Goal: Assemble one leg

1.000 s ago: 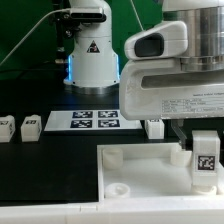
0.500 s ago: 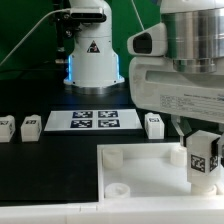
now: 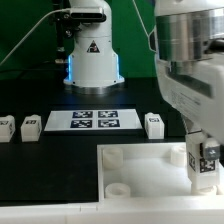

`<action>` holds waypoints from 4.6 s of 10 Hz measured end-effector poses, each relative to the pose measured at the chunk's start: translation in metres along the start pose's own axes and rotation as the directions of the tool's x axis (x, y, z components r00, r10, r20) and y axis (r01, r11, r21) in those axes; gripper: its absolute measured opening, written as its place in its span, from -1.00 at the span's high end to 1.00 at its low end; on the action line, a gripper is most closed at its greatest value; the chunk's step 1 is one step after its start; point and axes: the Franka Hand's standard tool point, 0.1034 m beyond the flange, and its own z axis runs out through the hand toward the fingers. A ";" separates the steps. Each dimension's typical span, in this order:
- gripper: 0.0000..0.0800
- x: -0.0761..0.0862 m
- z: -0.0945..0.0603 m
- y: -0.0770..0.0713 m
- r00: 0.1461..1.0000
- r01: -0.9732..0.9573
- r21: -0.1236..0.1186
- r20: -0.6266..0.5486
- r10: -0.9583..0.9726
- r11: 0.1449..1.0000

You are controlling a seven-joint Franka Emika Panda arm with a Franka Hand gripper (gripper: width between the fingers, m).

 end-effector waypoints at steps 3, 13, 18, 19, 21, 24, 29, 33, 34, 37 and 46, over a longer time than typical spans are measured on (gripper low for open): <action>-0.21 -0.001 0.001 0.001 1.000 0.011 -0.003 -0.001 -0.011 1.000; -0.62 -0.004 0.002 0.003 0.595 0.803 -0.011 -0.036 -0.803 0.595; -0.33 -0.011 -0.001 -0.007 0.308 0.948 -0.051 -0.086 -0.948 0.313; 0.01 -0.012 0.000 -0.006 0.381 0.921 -0.044 -0.089 -0.920 0.386; 0.22 -0.009 0.000 -0.007 0.566 0.821 -0.023 -0.095 -0.819 0.570; 0.22 -0.006 0.000 -0.007 0.779 0.623 0.006 -0.094 -0.619 0.783; 0.23 -0.009 0.004 -0.004 0.992 -0.125 0.061 0.017 0.124 0.990; -0.28 -0.010 0.005 -0.002 0.993 -0.116 0.068 0.030 0.114 0.991; -0.53 -0.010 0.005 -0.002 0.998 -0.051 0.069 0.025 0.049 0.996; -0.62 -0.020 0.007 0.002 0.855 0.518 0.033 -0.060 -0.516 0.855; 0.22 -0.016 0.007 -0.001 0.422 0.901 -0.071 -0.074 -0.903 0.427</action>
Offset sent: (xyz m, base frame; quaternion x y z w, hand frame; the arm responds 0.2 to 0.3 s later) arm 0.0000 0.0000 0.0000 0.0000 0.0000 0.0000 1.0000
